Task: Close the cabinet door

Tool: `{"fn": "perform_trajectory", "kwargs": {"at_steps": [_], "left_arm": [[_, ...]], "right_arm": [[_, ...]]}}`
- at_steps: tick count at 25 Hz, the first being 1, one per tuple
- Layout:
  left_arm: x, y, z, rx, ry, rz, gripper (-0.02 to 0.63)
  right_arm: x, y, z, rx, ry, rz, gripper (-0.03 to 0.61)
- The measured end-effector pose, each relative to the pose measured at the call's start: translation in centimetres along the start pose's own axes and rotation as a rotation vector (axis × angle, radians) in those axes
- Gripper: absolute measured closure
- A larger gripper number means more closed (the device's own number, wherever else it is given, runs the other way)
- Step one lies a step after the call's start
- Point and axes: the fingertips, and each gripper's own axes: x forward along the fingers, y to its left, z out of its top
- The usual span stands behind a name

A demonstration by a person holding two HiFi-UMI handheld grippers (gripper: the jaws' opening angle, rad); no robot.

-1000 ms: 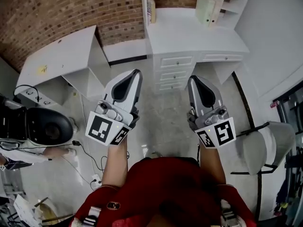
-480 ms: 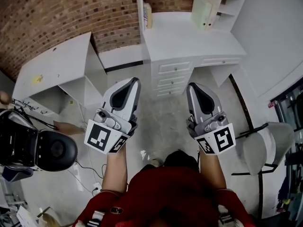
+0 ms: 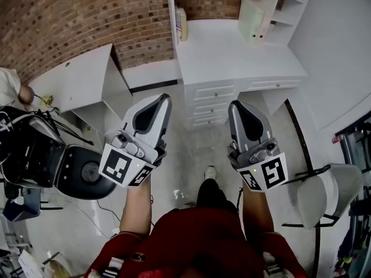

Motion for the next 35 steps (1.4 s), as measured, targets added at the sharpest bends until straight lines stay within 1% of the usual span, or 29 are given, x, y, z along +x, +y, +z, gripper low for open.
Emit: {"fn": "perform_trajectory", "kwargs": {"at_steps": [11, 15, 21, 27, 35], "left_arm": [[11.4, 6.5, -2.8, 0.038, 0.023, 0.048, 0.611], [14.9, 8.5, -4.1, 0.052, 0.035, 0.076, 0.611], [19.7, 11.3, -5.1, 0.075, 0.020, 0.120, 0.611], [23.3, 14.2, -5.3, 0.118, 0.036, 0.170, 0.609], [26.1, 18.8, -5.6, 0.135, 0.053, 0.228, 0.533]], "right_arm": [[7.2, -11.4, -2.7, 0.032, -0.035, 0.046, 0.566], [9.5, -14.7, -3.8, 0.040, -0.042, 0.080, 0.566], [12.0, -19.4, -4.7, 0.029, -0.046, 0.122, 0.566], [13.8, -22.6, -5.7, 0.029, -0.033, 0.159, 0.566], [15.2, -24.5, -7.6, 0.056, -0.027, 0.162, 0.566]]}}
